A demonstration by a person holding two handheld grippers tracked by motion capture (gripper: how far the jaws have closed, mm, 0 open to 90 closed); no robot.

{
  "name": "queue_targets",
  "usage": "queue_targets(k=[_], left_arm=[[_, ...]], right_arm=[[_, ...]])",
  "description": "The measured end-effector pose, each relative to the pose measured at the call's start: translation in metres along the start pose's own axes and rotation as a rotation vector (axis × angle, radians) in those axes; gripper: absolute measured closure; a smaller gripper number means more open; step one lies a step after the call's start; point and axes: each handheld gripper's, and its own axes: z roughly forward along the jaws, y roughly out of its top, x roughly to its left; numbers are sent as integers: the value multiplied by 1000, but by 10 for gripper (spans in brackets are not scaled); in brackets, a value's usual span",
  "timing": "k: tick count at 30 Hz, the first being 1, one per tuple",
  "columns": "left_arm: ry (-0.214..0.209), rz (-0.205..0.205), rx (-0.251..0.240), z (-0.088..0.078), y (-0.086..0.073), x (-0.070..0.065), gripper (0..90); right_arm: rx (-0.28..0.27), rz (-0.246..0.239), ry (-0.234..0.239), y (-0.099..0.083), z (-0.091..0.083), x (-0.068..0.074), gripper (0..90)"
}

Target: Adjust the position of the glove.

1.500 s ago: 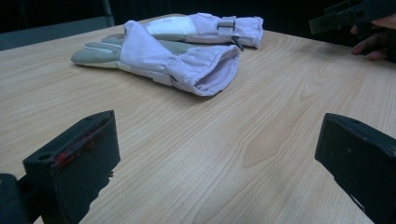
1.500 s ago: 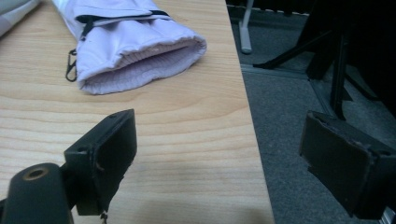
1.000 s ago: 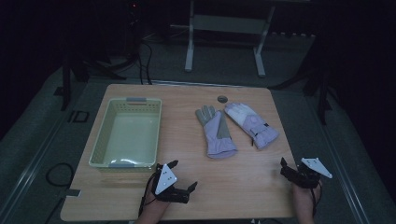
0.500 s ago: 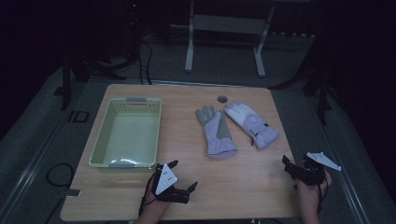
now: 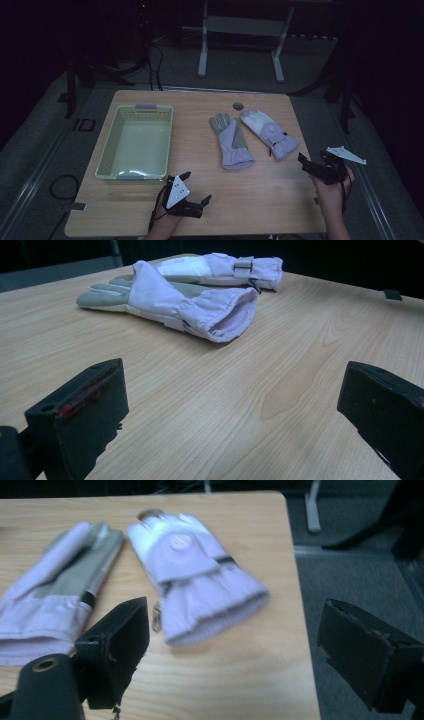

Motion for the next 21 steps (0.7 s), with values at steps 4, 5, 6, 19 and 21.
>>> queue_targets(k=[4,5,6,19,21], left_arm=[[-1,-5,1,0,0,0,0],[0,-4,1,0,0,0,0],[0,-6,-1,0,0,0,0],[-14,-17,-3,0,0,2,0],[-16,-21,-5,0,0,2,0]], right_arm=[[0,-30,17,15,4,10,132],[3,-33,33,19,6,12,132],[-1,-35,42,22,7,14,145],[-3,-140,98,62,22,44,223],[1,-149,122,67,25,49,225]])
